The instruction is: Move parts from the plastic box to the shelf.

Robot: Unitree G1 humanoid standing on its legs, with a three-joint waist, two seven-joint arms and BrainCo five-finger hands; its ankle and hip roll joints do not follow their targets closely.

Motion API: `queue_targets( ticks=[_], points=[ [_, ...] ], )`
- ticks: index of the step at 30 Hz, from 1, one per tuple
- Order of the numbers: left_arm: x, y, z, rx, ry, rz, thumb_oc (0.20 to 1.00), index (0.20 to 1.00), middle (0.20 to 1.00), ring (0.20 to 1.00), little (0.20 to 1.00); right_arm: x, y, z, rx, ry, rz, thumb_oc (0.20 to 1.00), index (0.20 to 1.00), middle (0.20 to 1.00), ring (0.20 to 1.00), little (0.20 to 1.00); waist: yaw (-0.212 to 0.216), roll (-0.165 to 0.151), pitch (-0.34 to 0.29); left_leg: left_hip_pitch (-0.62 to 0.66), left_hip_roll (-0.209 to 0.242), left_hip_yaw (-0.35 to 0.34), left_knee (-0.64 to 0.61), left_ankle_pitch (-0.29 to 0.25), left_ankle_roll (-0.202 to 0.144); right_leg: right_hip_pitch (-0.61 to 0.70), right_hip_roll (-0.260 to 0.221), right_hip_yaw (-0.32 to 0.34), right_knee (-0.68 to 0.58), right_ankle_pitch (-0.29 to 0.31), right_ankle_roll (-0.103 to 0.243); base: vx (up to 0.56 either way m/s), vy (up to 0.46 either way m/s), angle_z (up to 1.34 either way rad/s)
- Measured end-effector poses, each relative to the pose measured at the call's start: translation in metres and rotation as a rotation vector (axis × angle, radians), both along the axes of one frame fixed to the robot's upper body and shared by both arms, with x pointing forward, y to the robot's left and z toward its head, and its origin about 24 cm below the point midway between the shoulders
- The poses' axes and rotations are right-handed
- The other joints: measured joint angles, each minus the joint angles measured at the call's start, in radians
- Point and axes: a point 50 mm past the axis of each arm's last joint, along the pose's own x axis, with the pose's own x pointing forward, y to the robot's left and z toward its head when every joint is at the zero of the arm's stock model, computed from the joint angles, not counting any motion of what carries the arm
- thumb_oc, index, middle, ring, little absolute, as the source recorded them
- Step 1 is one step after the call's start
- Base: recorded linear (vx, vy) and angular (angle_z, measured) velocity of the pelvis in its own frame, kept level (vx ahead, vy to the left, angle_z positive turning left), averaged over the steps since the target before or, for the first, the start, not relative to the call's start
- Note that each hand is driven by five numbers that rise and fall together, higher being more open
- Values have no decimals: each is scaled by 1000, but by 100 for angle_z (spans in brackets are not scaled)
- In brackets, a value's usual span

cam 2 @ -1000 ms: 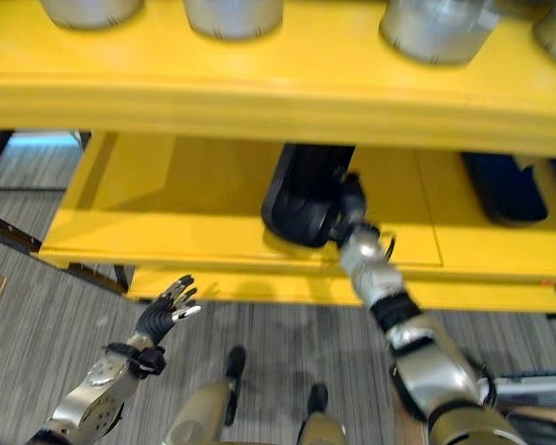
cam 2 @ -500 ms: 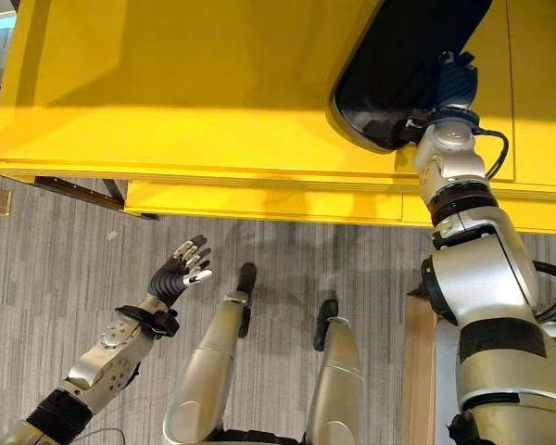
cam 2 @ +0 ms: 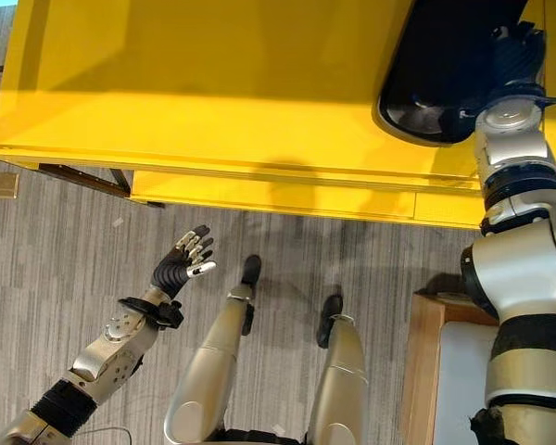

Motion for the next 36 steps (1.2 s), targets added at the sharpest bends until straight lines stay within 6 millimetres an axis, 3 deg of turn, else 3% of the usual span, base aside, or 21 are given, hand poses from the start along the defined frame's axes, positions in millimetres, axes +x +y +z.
queue_targets(
  ticks=[6, 12, 23, 28, 36],
  points=[
    [0, 0, 2, -6, -18, 3, 1000, 1000, 1000, 1000, 1000, -6, -4, 18, -193, 61, -58, 200, 200, 200, 200, 200, 12, 2, -1, 0, -2, -13, -6, 5, -3, 2, 0, -9, 3, -1, -1, 8, -11, 4],
    [0, 0, 1, -7, -18, 3, 1000, 1000, 1000, 1000, 1000, -8, -6, 28, -222, 65, -77, 200, 200, 200, 200, 200, 28, 6, -5, 2, -3, -29, -26, 16, -6, 1, -3, -25, 6, -3, -5, 5, -14, 7],
    [0, 1, 3, -12, -31, 9, 1000, 1000, 1000, 1000, 1000, -14, -18, 26, -153, 64, -122, 200, 200, 200, 200, 200, 51, 12, -11, 0, -15, -41, -54, 33, -10, -9, -16, -37, 16, -16, -4, 26, -17, 5],
    [0, 2, 3, -11, -30, 12, 1000, 1000, 1000, 1000, 1000, -19, -25, 28, -18, 2, -142, 200, 200, 200, 200, 200, 56, 13, -13, -4, -22, -46, -54, 35, -6, -19, -23, -38, 32, -25, -7, 3, -2, 5],
    [-1, 2, 2, -12, -29, 12, 1000, 1000, 1000, 1000, 1000, -21, -29, 24, 61, -20, -158, 200, 200, 200, 200, 200, 61, 28, -22, -27, -26, -51, -53, 41, -13, -39, -29, -46, 38, -28, -7, 3, -1, 2]
  ],
)
